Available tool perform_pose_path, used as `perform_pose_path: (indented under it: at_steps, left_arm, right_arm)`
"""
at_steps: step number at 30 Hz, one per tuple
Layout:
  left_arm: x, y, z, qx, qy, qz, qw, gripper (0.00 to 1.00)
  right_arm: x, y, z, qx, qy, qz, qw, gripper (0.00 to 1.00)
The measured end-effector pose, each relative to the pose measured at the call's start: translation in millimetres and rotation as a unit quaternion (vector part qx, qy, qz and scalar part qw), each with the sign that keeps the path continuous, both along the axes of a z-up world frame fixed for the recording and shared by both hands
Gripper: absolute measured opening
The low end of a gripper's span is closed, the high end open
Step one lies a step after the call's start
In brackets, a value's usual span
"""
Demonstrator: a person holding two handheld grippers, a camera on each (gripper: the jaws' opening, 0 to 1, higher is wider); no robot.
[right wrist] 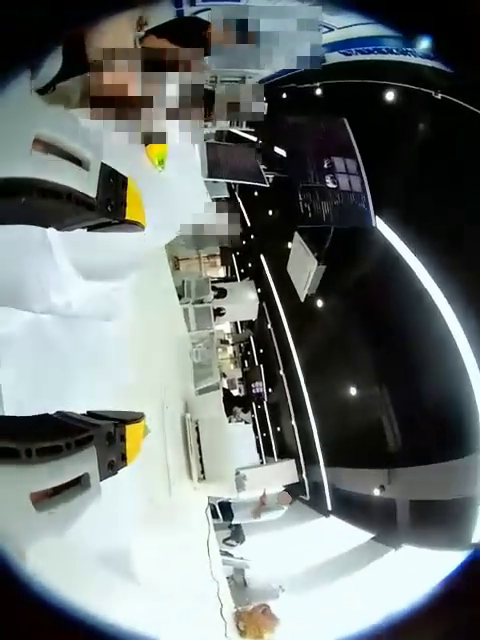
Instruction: Organize the stack of printing papers by aligning and flattening the scattered papers on the table
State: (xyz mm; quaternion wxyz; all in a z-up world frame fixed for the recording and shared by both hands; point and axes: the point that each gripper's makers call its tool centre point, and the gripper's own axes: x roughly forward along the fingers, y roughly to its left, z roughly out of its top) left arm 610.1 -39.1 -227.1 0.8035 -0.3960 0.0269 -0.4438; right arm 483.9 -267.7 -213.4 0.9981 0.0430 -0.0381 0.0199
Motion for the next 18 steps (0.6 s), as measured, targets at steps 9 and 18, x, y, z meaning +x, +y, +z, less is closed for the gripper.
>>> perform_pose_path:
  at_steps: [9,18]
  left_arm:
    - [-2.4,-1,0.5,0.002,-0.002,-0.001,1.0000,0.07]
    - [-1.7,-2,-0.6,0.009,-0.002,0.001,1.0000,0.07]
  right_arm:
    - [-2,-5,-10.7,-0.011,0.043,-0.004,0.9990,0.90]
    - [-6,-2,1.5,-0.012,0.036,0.015,0.9992,0.90]
